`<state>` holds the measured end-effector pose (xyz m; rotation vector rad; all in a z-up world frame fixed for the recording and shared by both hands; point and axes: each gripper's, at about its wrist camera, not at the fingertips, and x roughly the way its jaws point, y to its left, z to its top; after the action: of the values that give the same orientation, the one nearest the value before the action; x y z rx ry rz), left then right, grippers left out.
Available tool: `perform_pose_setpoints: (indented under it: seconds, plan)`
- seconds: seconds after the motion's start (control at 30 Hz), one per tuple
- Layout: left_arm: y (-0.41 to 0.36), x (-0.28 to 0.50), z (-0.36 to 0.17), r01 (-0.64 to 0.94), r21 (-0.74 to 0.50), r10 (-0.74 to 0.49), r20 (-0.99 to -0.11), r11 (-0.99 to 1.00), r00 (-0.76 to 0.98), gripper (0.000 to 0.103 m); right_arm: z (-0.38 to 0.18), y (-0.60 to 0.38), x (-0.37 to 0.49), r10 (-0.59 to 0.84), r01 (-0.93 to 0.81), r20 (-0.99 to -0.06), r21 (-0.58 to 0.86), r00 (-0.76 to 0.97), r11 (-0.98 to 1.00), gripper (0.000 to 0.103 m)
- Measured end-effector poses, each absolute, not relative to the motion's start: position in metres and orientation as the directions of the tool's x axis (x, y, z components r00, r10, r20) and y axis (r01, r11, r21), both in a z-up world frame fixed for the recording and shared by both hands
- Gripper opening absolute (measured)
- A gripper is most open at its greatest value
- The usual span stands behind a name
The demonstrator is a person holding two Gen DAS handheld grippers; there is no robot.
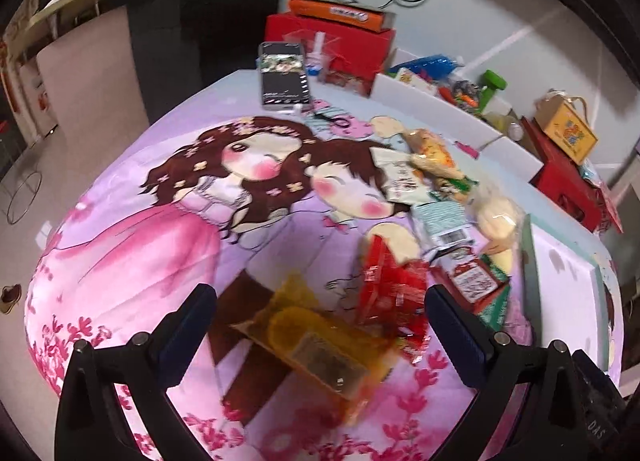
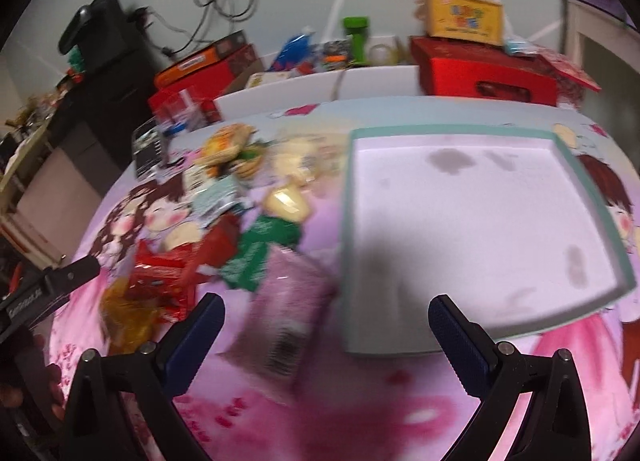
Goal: Organize snacks
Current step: 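Grasp the yellow bread bag with the left tool while the right tool grasps the pink pastry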
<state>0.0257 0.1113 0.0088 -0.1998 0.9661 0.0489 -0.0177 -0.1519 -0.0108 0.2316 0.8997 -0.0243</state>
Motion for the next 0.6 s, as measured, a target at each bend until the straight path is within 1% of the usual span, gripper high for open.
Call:
perform_pose_setpoints:
  seconds: [0.17, 0.27, 0.37, 0.5, 0.53, 0.6]
  plan:
    - [0.11, 0.028, -0.005, -0.103, -0.141, -0.071, -0.865, 0.985, 0.497, 0.103, -0.019, -0.123, -0.01, 0.103, 0.058, -0.797, 0.171, 0.595, 0.984, 0.103]
    - [0.105, 0.028, -0.014, -0.101, -0.132, -0.071, -0.885, 0.986, 0.46, 0.103, -0.03, -0.118, -0.004, 0.109, 0.053, -0.818, 0.168, 0.565, 0.984, 0.101]
    - [0.104, 0.027, -0.021, -0.125, -0.13, -0.063, -0.898, 0.984, 0.435, 0.103, -0.034, -0.116, 0.0, 0.08, 0.058, -0.824, 0.136, 0.561, 0.989, 0.099]
    - [0.109, 0.028, -0.028, -0.182, -0.126, -0.042, -0.911, 0.975, 0.409, 0.103, -0.033, -0.114, 0.0, 0.076, 0.055, -0.821, 0.13, 0.567, 0.99, 0.095]
    - [0.11, 0.028, -0.029, -0.189, -0.125, -0.039, -0.914, 0.974, 0.405, 0.103, -0.032, -0.114, 0.0, 0.09, 0.049, -0.821, 0.142, 0.564, 0.989, 0.091]
    - [0.112, 0.029, -0.032, -0.204, -0.13, -0.04, -0.918, 0.97, 0.395, 0.103, -0.033, -0.112, 0.0, 0.12, 0.035, -0.822, 0.168, 0.557, 0.985, 0.09]
